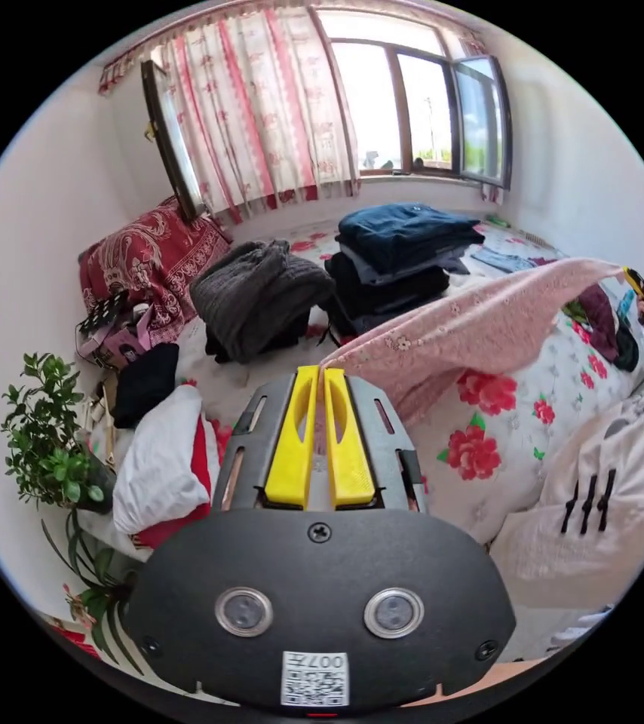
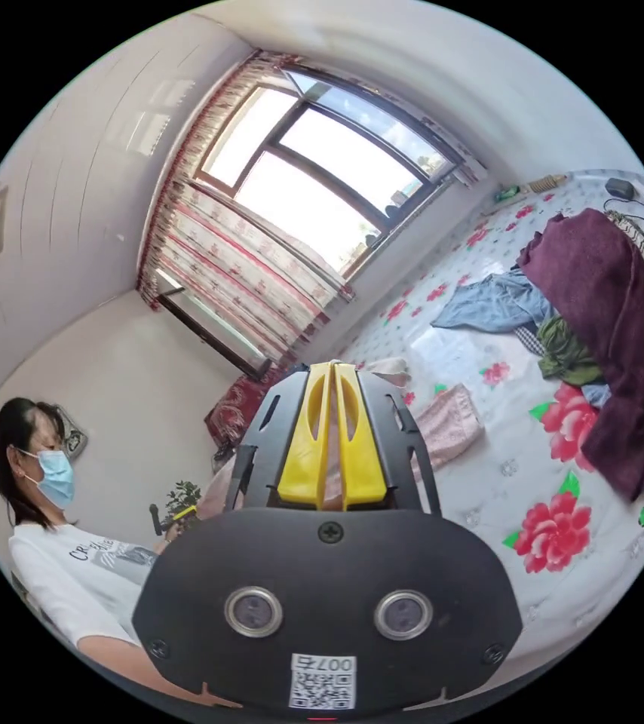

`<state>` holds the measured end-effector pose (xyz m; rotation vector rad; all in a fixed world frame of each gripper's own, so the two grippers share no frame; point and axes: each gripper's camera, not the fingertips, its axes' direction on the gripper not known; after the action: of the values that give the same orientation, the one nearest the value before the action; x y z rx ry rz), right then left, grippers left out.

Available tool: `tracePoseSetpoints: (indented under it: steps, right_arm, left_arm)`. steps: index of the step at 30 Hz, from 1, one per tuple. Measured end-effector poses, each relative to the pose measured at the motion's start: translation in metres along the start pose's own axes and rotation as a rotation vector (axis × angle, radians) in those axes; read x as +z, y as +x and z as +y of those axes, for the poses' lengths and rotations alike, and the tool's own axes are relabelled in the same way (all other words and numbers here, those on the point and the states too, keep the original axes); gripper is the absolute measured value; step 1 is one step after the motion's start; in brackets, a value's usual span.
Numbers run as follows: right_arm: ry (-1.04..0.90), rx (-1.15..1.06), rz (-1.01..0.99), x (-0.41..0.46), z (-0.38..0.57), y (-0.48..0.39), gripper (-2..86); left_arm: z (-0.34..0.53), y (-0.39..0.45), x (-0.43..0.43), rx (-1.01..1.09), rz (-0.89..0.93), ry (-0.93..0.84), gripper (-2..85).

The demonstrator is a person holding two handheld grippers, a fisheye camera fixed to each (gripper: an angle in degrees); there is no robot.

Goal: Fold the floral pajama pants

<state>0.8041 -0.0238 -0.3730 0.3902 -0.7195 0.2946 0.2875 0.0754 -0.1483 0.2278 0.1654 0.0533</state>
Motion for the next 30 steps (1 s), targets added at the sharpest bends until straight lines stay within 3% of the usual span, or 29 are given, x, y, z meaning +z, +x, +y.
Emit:
tracePoseSetpoints:
  steps: [7,12,23,30]
  right_arm:
    - [-0.306,0.219,0.438,0.024,0.087,0.103,0.0]
    - [-0.39,0.375,0.616,0.029,0.135,0.148,1.2]
    - [-0.502,0.351,0.685,0.044,0.163,0.162,4.1]
    - [-0.522,0.328,0.768,0.066,0.164,0.16,4.2]
  left_arm:
    - [0.089,0.074,0.098,0.036,0.11,-0.412,-0.8]
    - [0.128,0.106,0.158,0.028,0.122,-0.669,-0.9]
    - [0.122,0.093,0.197,0.023,0.129,-0.769,-0.7]
    - [0.123,0.051,0.206,-0.124,0.22,-0.803,2.1]
